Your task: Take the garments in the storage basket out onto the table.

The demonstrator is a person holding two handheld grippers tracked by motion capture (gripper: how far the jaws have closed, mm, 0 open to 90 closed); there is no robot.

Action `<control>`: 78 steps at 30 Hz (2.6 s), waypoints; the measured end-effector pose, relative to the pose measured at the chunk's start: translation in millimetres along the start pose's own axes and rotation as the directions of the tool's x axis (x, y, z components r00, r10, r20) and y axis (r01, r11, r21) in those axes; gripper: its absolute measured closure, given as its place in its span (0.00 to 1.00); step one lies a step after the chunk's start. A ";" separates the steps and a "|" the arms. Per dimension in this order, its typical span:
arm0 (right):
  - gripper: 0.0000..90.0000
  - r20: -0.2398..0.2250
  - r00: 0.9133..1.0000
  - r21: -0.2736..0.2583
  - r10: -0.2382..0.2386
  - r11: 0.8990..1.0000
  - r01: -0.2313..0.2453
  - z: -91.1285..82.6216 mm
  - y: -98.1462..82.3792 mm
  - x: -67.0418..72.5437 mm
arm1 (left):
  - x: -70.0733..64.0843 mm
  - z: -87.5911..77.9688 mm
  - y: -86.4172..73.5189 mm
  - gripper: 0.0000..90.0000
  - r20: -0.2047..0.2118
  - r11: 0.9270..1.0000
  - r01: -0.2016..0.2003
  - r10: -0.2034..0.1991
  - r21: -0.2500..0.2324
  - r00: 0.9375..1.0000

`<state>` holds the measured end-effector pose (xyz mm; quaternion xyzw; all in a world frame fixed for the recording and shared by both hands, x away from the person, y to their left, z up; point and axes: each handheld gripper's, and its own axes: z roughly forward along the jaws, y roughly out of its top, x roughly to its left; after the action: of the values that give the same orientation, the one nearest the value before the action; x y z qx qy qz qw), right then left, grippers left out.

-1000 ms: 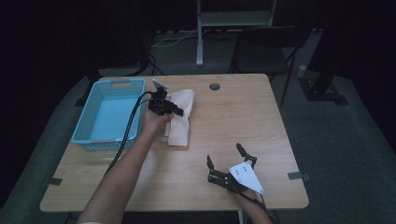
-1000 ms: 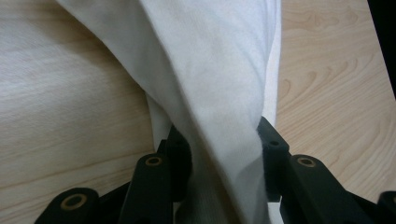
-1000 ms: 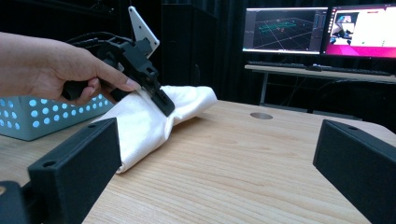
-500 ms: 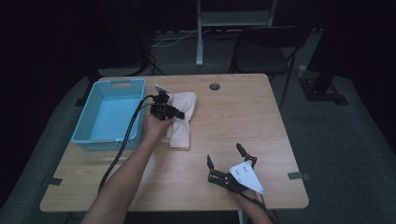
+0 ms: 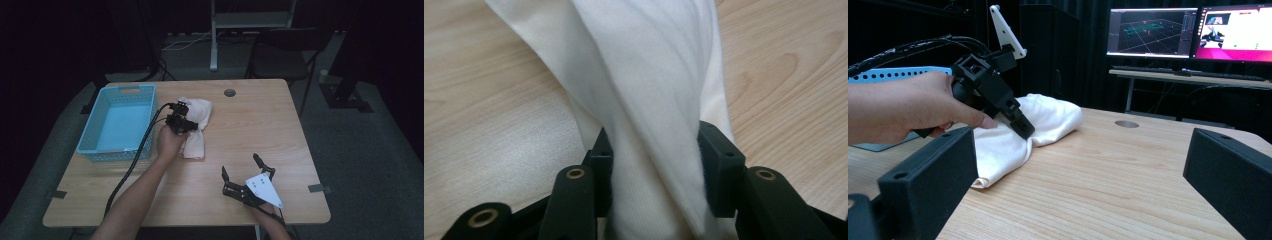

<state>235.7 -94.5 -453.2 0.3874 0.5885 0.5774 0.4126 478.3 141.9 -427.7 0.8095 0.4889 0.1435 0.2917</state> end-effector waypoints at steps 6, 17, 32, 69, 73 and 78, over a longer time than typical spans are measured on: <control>0.01 0.001 1.000 0.000 0.000 1.000 0.000 -0.1 0.0 0.0 | 5.7 0.7 -4.5 0.53 -0.021 0.999 0.023 -0.023 -0.027 1.000; 0.01 0.002 1.000 0.000 -0.001 1.000 0.001 -0.2 0.0 0.0 | -8.0 0.2 -6.7 0.42 -0.165 0.995 -0.091 0.082 -0.049 0.983; 0.01 0.002 1.000 0.000 0.000 1.000 0.000 -0.1 0.0 0.0 | 1.4 3.2 -8.1 0.22 -0.177 0.999 -0.008 0.000 -0.048 0.984; 0.01 0.002 1.000 0.002 0.002 1.000 -0.002 0.3 0.1 -0.3 | 15.1 -32.6 -25.4 0.11 0.058 0.962 0.102 -0.090 -0.252 0.994; 0.01 0.003 1.000 0.003 0.002 1.000 -0.002 0.3 0.1 -0.4 | 9.6 -34.7 -32.3 0.11 0.066 0.972 0.041 -0.027 -0.231 0.997; 0.01 0.006 1.000 0.005 0.005 1.000 -0.005 0.3 0.1 -0.4 | 0.3 -38.5 -40.2 0.11 0.082 0.967 0.010 0.011 -0.255 0.997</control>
<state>236.1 -94.8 -453.1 0.3915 0.5878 0.5759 0.4118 430.1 169.1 -421.9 0.7706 0.4537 0.1716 0.4134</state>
